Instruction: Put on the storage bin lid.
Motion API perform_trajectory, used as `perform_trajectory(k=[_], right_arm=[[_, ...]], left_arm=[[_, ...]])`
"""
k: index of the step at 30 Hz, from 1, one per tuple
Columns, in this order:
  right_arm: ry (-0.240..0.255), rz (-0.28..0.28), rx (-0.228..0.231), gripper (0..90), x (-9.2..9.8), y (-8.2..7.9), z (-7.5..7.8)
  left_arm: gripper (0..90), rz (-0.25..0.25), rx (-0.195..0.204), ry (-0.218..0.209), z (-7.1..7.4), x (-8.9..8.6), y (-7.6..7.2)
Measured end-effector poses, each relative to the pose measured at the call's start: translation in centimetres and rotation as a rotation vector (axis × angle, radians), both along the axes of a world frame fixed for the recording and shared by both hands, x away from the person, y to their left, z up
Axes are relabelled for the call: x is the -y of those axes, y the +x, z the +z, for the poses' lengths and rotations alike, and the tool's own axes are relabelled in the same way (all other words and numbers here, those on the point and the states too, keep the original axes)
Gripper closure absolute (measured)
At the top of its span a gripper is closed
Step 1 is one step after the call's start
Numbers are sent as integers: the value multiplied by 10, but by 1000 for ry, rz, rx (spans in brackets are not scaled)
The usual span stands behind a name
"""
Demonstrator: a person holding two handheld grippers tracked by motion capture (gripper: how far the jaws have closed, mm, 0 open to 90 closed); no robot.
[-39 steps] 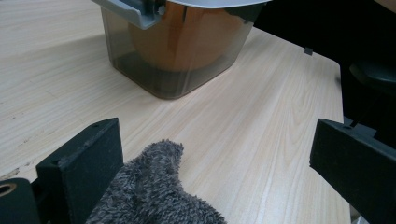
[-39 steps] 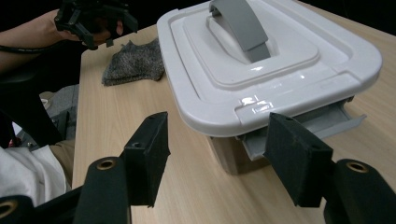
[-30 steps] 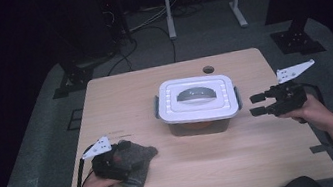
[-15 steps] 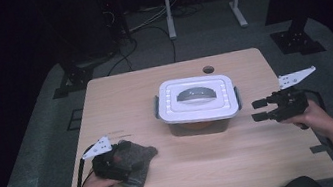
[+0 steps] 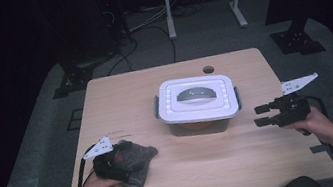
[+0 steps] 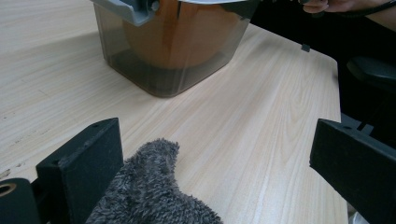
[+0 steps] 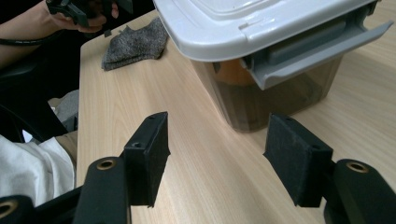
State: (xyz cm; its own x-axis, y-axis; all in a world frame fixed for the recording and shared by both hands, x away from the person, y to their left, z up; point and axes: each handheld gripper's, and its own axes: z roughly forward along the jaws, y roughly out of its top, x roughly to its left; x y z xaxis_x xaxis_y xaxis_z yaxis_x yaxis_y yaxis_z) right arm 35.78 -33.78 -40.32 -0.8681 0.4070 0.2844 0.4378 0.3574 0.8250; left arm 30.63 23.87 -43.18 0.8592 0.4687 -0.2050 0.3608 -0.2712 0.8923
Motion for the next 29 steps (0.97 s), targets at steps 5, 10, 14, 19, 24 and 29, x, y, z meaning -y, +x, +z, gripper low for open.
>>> perform_trajectory(k=[5, 10, 14, 19, 24, 29], right_arm=[[5, -3, -9, 384, 1, -2, -5], [11, -7, -21, 383, 2, -5, -13], [16, -13, -31, 384, 4, -7, -19], [24, -19, -36, 384, 6, -11, -23], [25, -21, -43, 383, 7, -16, -27], [31, -24, -44, 382, 9, -19, -30]], left_arm=[[18, -1, 2, 3, 0, 0, 0], [19, 1, 1, 2, 0, 0, 0], [19, 0, 0, 4, 0, 0, 0], [19, -2, 3, 7, 0, 1, 0], [18, 0, 0, 6, 0, 1, 0], [19, -4, 1, 7, 0, 2, 0]])
